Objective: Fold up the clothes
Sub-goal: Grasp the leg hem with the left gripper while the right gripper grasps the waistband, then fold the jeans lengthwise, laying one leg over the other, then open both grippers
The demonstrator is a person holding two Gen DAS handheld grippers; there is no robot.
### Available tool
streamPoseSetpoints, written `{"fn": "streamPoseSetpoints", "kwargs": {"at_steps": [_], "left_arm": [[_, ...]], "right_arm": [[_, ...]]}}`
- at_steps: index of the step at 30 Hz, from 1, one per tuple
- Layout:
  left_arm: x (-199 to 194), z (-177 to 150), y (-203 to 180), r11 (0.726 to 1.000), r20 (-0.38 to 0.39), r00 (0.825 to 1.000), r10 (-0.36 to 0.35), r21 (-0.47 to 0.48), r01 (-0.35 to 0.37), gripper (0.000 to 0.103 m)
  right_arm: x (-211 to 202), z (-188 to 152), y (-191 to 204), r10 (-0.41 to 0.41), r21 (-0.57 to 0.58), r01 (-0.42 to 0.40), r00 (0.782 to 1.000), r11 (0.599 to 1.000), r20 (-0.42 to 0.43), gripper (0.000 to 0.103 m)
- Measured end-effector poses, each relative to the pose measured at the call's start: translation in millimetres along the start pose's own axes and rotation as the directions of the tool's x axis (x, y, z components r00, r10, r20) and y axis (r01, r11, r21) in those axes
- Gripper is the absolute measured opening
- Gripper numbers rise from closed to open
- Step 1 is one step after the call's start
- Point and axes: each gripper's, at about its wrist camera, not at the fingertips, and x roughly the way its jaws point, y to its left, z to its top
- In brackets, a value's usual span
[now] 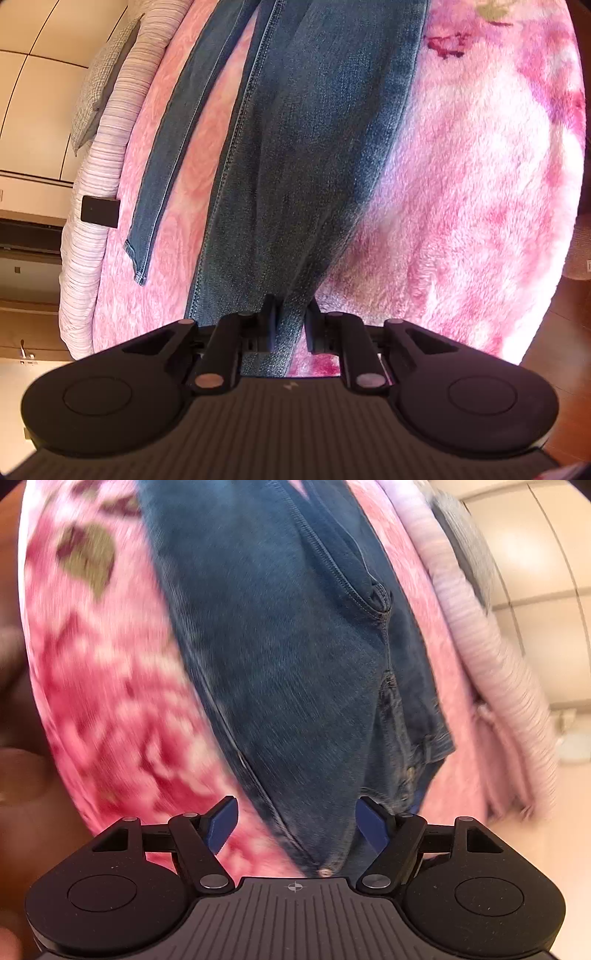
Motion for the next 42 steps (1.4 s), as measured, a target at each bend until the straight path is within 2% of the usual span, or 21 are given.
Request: {"fn": "streamPoseSetpoints", "kwargs": {"at_steps": [4,7,12,14,15,17,20,25,29,33,36,39,42], "left_arm": [[3.0,6.7,12.0,0.995,-0.035,0.999,-0.021,-0.103,0.018,0.010],[5.6,12.3,26.3,0.976,-0.076,0.996,-0.050,-0.215,0.033,0.010],[8.5,24.0,27.4,0.975,-0.133,0.990,-0.040,-0.221,0.009,0.010],[8.4,28.0,22.7,0.977,-0.158,0.987,-0.036,-0.211,0.002,0.009],[7.7,29.8,22.2,0.978,-0.168,0.985,-0.032,-0.208,-0.004,0.009],[3.2,33.3,25.1,0.978,-0.183,0.983,-0.026,-0.209,-0.013,0.008],[-15.8,39.4,42.7,0.977,-0.192,0.981,-0.021,-0.212,-0.021,0.007],[-71.1,52.2,79.0,0.981,-0.197,0.980,-0.029,-0.195,-0.010,0.007],[-114.7,58.9,117.9,0.977,-0.203,0.978,-0.044,-0.212,0.000,0.007],[-139.8,63.8,166.4,0.976,-0.206,0.976,-0.074,-0.215,0.029,0.007],[-139.2,68.0,209.7,0.972,-0.197,0.972,-0.126,-0.221,0.081,0.007],[-122.8,73.7,249.5,0.966,-0.178,0.964,-0.196,-0.202,0.159,0.007],[-91.5,76.0,287.1,0.947,-0.155,0.944,-0.290,-0.188,0.260,0.007]], "right_arm": [[20.3,-21.3,2.4,-0.059,-0.065,0.061,0.998,0.996,0.034,0.073],[38.7,-38.1,1.1,-0.099,-0.094,0.105,0.993,0.990,0.066,0.073],[66.6,-60.0,-0.2,-0.149,-0.150,0.170,0.979,0.974,0.140,0.072],[74.0,-62.2,0.5,-0.149,-0.185,0.185,0.971,0.965,0.189,0.054],[75.8,-62.5,0.8,-0.142,-0.208,0.186,0.967,0.960,0.210,0.051],[77.0,-63.9,-6.8,-0.092,-0.207,0.139,0.971,0.968,0.220,0.025],[73.9,-61.9,-29.4,-0.003,-0.171,0.040,0.977,0.985,0.211,0.016],[44.8,-54.1,-82.6,0.065,-0.133,-0.037,0.975,0.990,0.211,0.014],[16.9,-52.0,-131.5,0.119,-0.155,-0.086,0.969,0.984,0.218,0.014],[-8.7,-41.6,-179.0,0.226,-0.215,-0.177,0.947,0.960,0.229,0.014],[-17.5,-26.1,-212.8,0.273,-0.307,-0.201,0.938,0.930,0.215,0.014],[-13.5,-3.7,-248.8,0.308,-0.348,-0.232,0.934,0.908,0.182,0.014],[4.4,23.0,-282.6,0.340,-0.398,-0.259,0.929,0.880,0.147,0.014]]}}
